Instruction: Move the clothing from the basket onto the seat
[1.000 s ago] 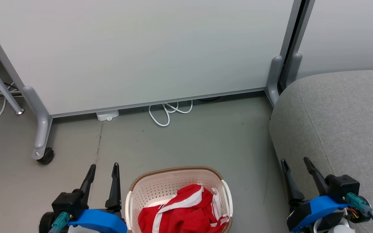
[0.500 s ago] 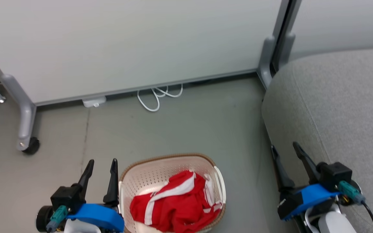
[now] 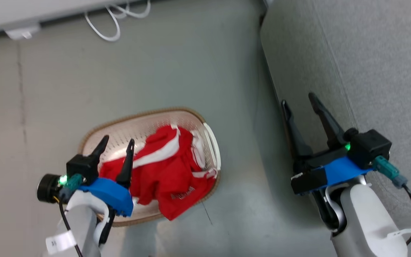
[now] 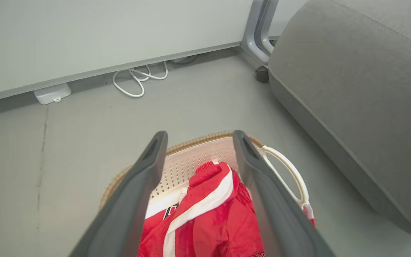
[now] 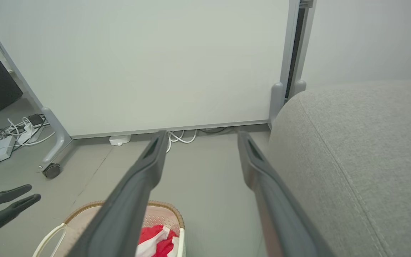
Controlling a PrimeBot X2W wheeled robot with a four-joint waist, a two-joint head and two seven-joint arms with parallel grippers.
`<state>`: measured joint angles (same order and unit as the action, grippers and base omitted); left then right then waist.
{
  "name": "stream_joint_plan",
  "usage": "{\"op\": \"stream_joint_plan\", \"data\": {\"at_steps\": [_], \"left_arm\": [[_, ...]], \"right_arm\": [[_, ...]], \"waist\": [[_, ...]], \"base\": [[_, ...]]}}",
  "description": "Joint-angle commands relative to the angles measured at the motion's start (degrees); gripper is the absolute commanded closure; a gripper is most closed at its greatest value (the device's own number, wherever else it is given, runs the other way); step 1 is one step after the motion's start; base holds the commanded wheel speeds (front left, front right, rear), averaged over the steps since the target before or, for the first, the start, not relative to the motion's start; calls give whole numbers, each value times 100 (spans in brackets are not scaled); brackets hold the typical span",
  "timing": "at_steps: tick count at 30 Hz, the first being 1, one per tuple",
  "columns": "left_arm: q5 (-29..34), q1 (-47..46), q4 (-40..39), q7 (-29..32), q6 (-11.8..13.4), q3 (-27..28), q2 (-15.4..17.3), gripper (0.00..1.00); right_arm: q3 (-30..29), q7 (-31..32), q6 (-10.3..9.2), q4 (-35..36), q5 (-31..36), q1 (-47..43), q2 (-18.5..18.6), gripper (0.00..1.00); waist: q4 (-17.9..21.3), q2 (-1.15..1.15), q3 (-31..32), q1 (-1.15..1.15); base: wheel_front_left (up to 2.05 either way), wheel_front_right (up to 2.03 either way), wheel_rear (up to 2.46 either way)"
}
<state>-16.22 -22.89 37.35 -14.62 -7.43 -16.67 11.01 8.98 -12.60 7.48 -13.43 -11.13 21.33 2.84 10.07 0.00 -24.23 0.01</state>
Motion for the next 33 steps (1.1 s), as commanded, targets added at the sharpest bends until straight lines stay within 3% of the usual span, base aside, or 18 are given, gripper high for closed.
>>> {"op": "stream_joint_plan", "data": {"at_steps": [1,18,25,33], "left_arm": [[-24,-131,36,21,-9,-24,62,0],[-303,-1727,1373,452,-8,-1692,850,0],[-278,-2126,1769,420,17,-1831,1102,0],[-125,-2452,2153,502,251,-1920,1208,0]], "right_arm": [[6,-45,3,30,-52,131,8,0],[378,-265,2,153,-615,590,5,0],[531,-267,2,358,-886,626,5,0],[569,-269,2,458,-1076,480,5,0]], "waist": [[421,0,-744,-1],[1043,0,-2363,-1],[1269,0,-2670,-1],[1431,0,-2789,-1]], "base": [[0,0,0],[0,0,0],[0,0,0],[0,0,0]]}}
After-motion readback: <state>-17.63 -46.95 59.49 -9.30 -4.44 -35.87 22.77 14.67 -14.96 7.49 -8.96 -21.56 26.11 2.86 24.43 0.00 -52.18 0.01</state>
